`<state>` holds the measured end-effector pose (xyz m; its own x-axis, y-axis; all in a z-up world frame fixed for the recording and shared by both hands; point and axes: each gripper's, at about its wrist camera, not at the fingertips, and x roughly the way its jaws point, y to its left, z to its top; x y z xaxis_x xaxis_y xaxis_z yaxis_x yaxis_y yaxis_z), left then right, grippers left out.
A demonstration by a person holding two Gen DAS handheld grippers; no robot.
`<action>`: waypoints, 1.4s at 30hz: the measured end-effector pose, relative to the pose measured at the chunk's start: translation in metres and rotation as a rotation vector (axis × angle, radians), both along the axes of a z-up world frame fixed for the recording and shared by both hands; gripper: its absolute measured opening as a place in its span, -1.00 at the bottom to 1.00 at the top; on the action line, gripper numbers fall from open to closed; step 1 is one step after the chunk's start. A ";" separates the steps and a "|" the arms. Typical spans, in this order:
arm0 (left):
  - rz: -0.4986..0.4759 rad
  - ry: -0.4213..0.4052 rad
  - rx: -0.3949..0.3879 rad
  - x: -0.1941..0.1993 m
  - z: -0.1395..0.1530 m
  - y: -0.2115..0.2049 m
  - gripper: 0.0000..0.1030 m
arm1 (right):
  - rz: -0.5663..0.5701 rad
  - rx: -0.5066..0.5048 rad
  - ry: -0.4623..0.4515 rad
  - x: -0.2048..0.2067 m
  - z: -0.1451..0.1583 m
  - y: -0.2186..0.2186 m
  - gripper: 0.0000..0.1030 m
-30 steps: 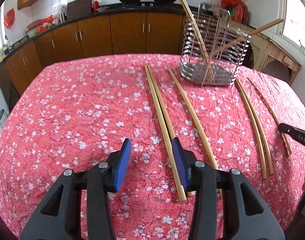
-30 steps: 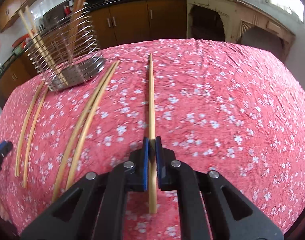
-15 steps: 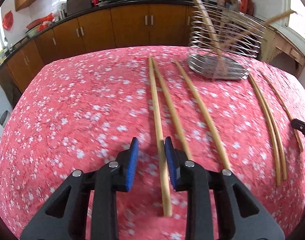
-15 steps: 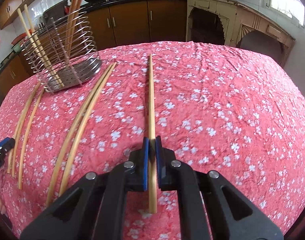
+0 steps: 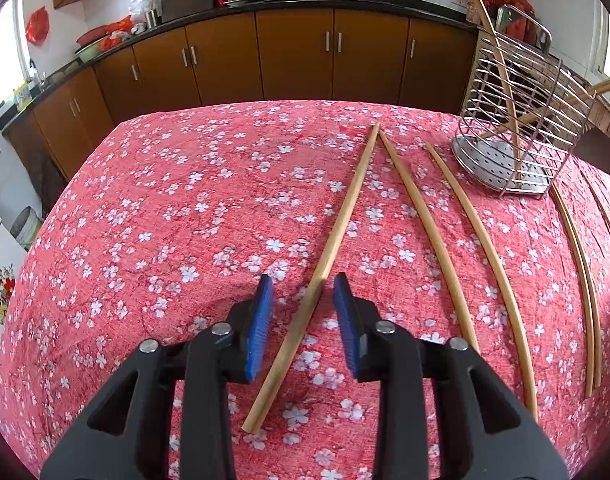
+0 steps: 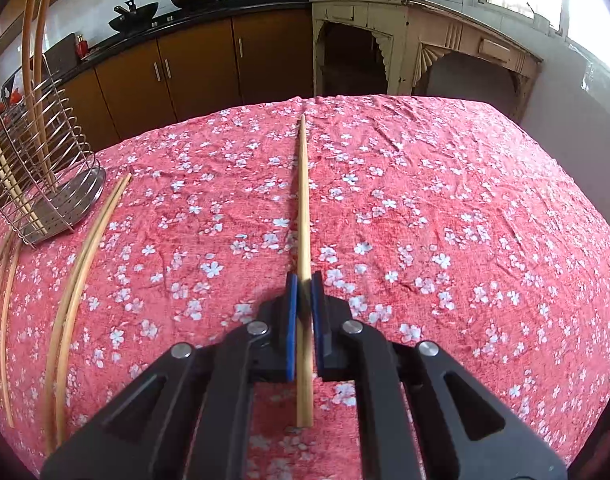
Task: Organize utensils
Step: 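Grasp a chopstick with the right tool while the left tool approaches another, then close the left tool on a bamboo chopstick while the right tool holds its own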
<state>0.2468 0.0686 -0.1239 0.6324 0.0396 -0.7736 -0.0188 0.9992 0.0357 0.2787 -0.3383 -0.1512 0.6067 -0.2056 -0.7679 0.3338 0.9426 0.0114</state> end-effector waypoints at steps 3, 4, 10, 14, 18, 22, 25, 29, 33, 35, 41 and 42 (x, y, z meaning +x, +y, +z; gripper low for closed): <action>-0.006 0.000 -0.016 0.001 0.000 0.002 -0.26 | 0.000 0.006 -0.003 0.000 -0.002 -0.003 -0.83; -0.015 0.000 -0.028 0.001 0.000 0.003 -0.22 | 0.000 0.010 -0.004 0.000 -0.002 -0.004 -0.83; -0.090 0.001 0.018 0.001 -0.004 -0.005 -0.17 | 0.037 -0.032 0.009 -0.010 -0.003 0.000 -0.83; -0.147 -0.005 0.060 -0.014 -0.004 -0.002 -0.17 | 0.060 -0.020 0.014 -0.023 -0.003 -0.002 -0.83; -0.158 -0.002 0.046 -0.026 -0.005 0.006 -0.20 | 0.070 -0.040 0.018 -0.030 -0.002 0.001 -0.83; -0.188 -0.006 0.068 -0.027 -0.005 0.006 -0.60 | 0.072 -0.061 0.014 -0.030 -0.001 0.004 -0.84; -0.199 -0.012 0.123 -0.027 -0.006 -0.006 -0.72 | 0.039 -0.035 0.006 -0.027 -0.001 -0.005 -0.84; -0.192 -0.008 0.099 -0.022 -0.006 -0.005 -0.72 | 0.017 0.000 -0.005 -0.026 -0.001 -0.015 -0.84; -0.191 -0.004 0.061 -0.021 -0.006 0.001 -0.71 | 0.016 -0.005 -0.003 -0.026 -0.002 -0.015 -0.84; -0.192 -0.005 0.064 -0.020 -0.006 -0.001 -0.71 | 0.016 -0.006 -0.002 -0.026 -0.002 -0.015 -0.84; -0.191 -0.002 0.038 -0.019 -0.006 0.001 -0.71 | 0.015 0.009 -0.008 -0.026 -0.002 -0.017 -0.84; -0.191 -0.002 0.036 -0.019 -0.006 0.002 -0.71 | 0.015 0.009 -0.007 -0.027 -0.002 -0.017 -0.84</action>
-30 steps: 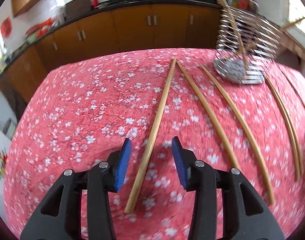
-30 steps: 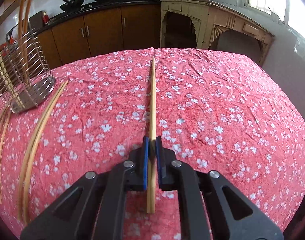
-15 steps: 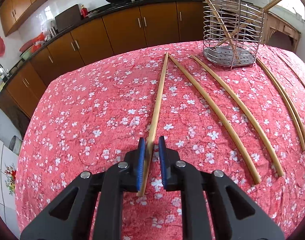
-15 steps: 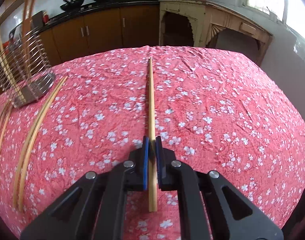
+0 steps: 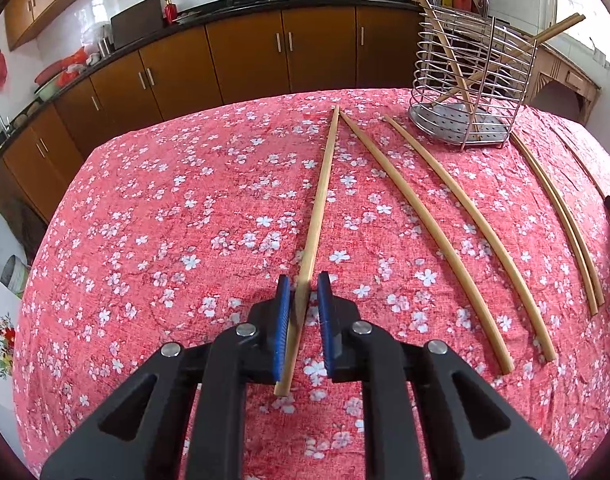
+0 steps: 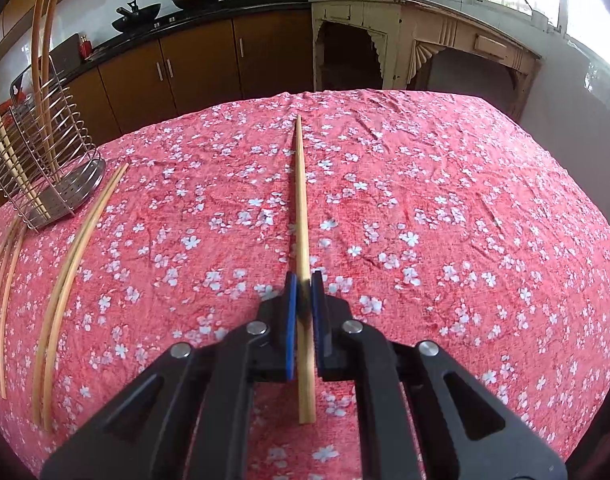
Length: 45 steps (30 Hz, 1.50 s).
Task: Organize utensils
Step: 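Close the left tool on a bamboo chopstick while the right tool holds its own, then lift both held chopsticks up and carry them over the wire holder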
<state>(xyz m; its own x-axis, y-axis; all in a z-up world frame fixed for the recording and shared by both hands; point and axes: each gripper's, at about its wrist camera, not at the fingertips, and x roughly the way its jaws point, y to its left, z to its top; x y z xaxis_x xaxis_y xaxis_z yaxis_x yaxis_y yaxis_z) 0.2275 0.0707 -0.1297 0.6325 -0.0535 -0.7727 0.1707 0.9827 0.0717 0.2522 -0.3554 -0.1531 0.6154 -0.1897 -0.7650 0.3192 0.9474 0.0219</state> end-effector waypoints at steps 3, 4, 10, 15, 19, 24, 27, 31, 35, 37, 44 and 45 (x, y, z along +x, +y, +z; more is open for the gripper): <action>0.000 0.000 0.003 0.000 0.000 0.001 -0.71 | 0.000 -0.002 0.001 0.000 0.000 0.000 -0.84; -0.001 0.000 0.001 -0.001 0.001 0.001 -0.71 | 0.001 -0.010 0.004 -0.001 0.000 0.001 -0.84; -0.044 -0.012 0.066 -0.012 0.001 -0.008 -0.72 | 0.032 -0.068 0.024 -0.019 0.000 0.014 -0.81; -0.050 -0.008 0.056 -0.016 0.001 -0.009 -0.84 | 0.037 -0.063 0.021 -0.026 0.000 0.015 -0.85; -0.034 -0.016 0.058 -0.019 0.002 -0.010 -0.85 | 0.021 -0.011 -0.012 -0.031 0.006 0.009 -0.85; -0.038 -0.076 0.019 -0.033 0.020 -0.007 -0.85 | 0.023 -0.023 -0.086 -0.045 0.028 0.007 -0.85; -0.045 -0.139 0.003 -0.042 0.038 -0.006 -0.86 | 0.026 -0.032 -0.139 -0.054 0.048 0.006 -0.85; -0.043 -0.212 -0.029 -0.049 0.063 -0.003 -0.86 | 0.040 -0.037 -0.154 -0.059 0.060 0.007 -0.85; -0.046 -0.237 -0.028 -0.049 0.071 -0.006 -0.86 | 0.051 -0.072 -0.089 -0.047 0.043 0.010 -0.85; -0.045 -0.226 -0.024 -0.047 0.068 -0.008 -0.86 | 0.042 -0.053 -0.045 -0.038 0.028 0.007 -0.85; -0.034 -0.198 -0.028 -0.046 0.059 -0.004 -0.86 | 0.037 -0.014 0.017 -0.036 0.003 0.002 -0.80; -0.031 -0.198 -0.030 -0.045 0.059 -0.003 -0.86 | 0.039 -0.008 0.020 -0.038 0.002 0.002 -0.78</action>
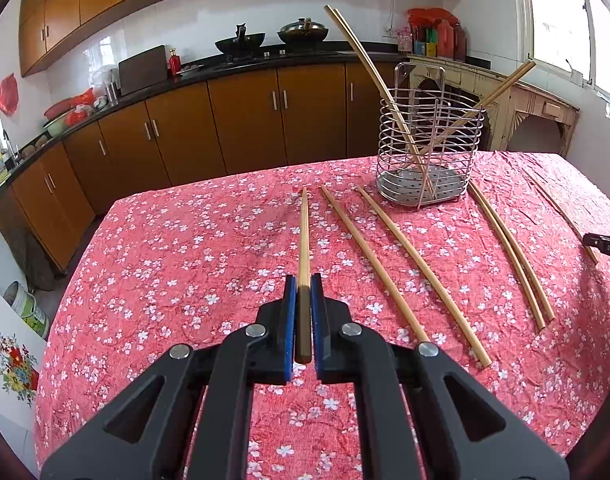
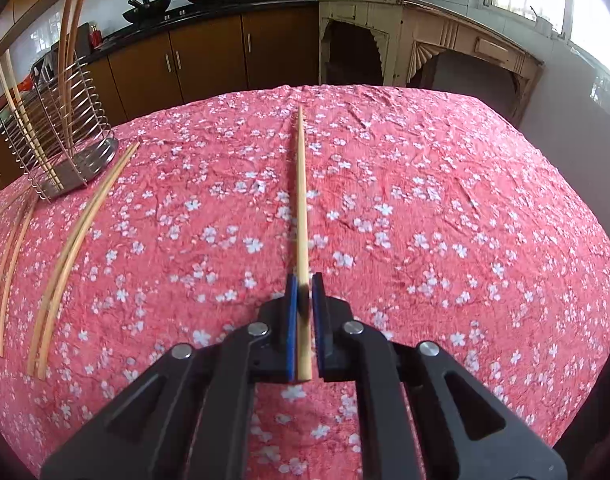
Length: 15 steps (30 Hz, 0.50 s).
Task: Organize utensils
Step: 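Lift both held chopsticks up and carry them over the wire holder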
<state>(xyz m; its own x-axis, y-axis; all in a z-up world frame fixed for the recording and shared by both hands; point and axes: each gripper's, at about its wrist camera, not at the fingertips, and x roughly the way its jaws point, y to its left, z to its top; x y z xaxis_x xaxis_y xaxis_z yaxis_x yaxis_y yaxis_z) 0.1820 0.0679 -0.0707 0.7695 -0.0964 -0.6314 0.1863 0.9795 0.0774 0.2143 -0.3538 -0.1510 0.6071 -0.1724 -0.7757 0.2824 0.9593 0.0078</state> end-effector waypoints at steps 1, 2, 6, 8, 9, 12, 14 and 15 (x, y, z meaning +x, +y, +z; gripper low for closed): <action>0.001 0.000 -0.004 0.000 0.001 0.000 -0.86 | 0.002 0.007 0.005 -0.003 -0.001 0.000 -0.73; 0.002 0.000 -0.008 0.000 0.001 0.001 -0.86 | 0.003 0.011 0.009 -0.005 -0.002 0.000 -0.71; 0.003 -0.005 -0.008 0.000 0.002 -0.001 -0.86 | 0.018 -0.019 0.012 -0.013 -0.003 0.008 -0.68; 0.002 -0.005 -0.010 0.000 0.002 -0.001 -0.86 | 0.021 -0.037 0.018 -0.016 -0.003 0.012 -0.74; 0.003 -0.007 -0.010 -0.001 0.003 -0.002 -0.86 | 0.026 -0.035 0.019 -0.017 -0.003 0.013 -0.84; 0.002 -0.015 -0.014 -0.003 0.005 -0.002 -0.86 | 0.021 -0.039 0.006 -0.020 0.001 0.013 -0.85; 0.003 -0.025 -0.016 -0.005 0.008 -0.002 -0.86 | 0.013 -0.023 -0.034 -0.025 0.011 0.010 -0.86; 0.004 -0.032 -0.018 -0.006 0.010 -0.001 -0.86 | 0.012 -0.022 -0.066 -0.028 0.019 0.010 -0.85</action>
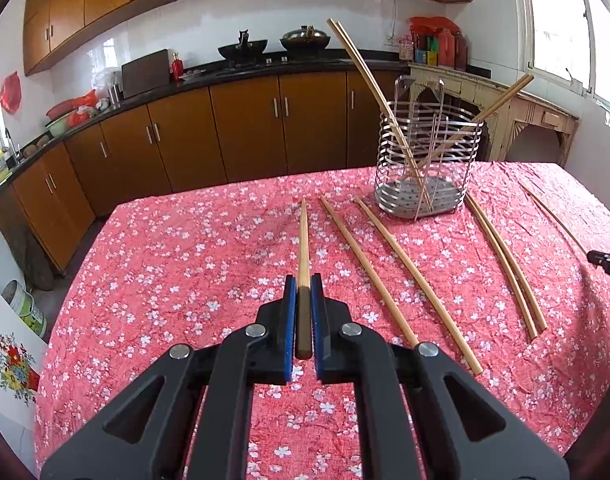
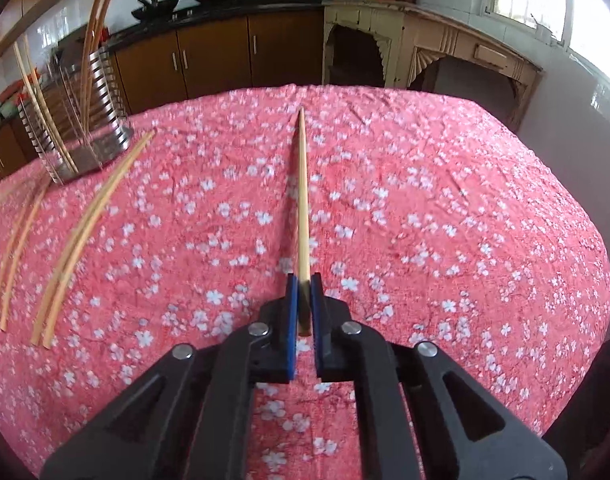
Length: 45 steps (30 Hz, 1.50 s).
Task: Organize utensils
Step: 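Lift both held chopsticks up and carry them over the wire holder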
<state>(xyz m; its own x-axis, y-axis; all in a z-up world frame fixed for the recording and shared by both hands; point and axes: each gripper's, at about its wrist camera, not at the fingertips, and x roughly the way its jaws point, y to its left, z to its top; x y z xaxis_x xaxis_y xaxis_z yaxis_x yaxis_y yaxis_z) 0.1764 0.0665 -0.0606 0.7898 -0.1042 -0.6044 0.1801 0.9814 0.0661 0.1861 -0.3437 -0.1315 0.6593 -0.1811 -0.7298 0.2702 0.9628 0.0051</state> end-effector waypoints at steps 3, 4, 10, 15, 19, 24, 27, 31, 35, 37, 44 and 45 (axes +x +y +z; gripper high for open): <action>0.004 -0.031 -0.007 -0.004 0.008 0.002 -0.86 | -0.004 -0.025 -0.079 -0.008 0.023 0.001 -0.86; 0.007 -0.040 -0.012 -0.005 0.011 0.003 -0.86 | -0.005 -0.029 -0.101 -0.009 0.030 0.000 -0.85; 0.026 -0.104 -0.049 -0.010 0.025 0.008 -0.86 | -0.009 -0.044 -0.275 -0.025 0.074 -0.001 -0.86; 0.045 -0.171 -0.079 -0.014 0.038 0.013 -0.86 | -0.008 -0.050 -0.391 -0.030 0.106 0.000 -0.86; 0.065 -0.226 -0.104 -0.016 0.050 0.016 -0.86 | -0.014 -0.039 -0.463 -0.029 0.127 -0.003 -0.86; 0.081 -0.275 -0.125 -0.014 0.063 0.018 -0.86 | -0.011 -0.018 -0.512 -0.029 0.144 -0.003 -0.86; 0.092 -0.290 -0.130 -0.012 0.069 0.017 -0.86 | 0.000 -0.009 -0.531 -0.028 0.152 -0.001 -0.86; 0.104 -0.306 -0.144 -0.009 0.077 0.018 -0.86 | 0.021 0.018 -0.546 -0.026 0.161 0.002 -0.86; 0.112 -0.328 -0.158 -0.010 0.086 0.017 -0.86 | 0.046 0.034 -0.565 -0.028 0.170 0.007 -0.86; 0.111 -0.336 -0.161 -0.011 0.089 0.016 -0.86 | 0.061 0.044 -0.575 -0.029 0.174 0.009 -0.86; 0.107 -0.354 -0.163 -0.013 0.096 0.014 -0.86 | 0.113 0.087 -0.600 -0.035 0.185 0.015 -0.86; 0.107 -0.355 -0.164 -0.013 0.095 0.015 -0.86 | 0.119 0.088 -0.603 -0.036 0.185 0.016 -0.86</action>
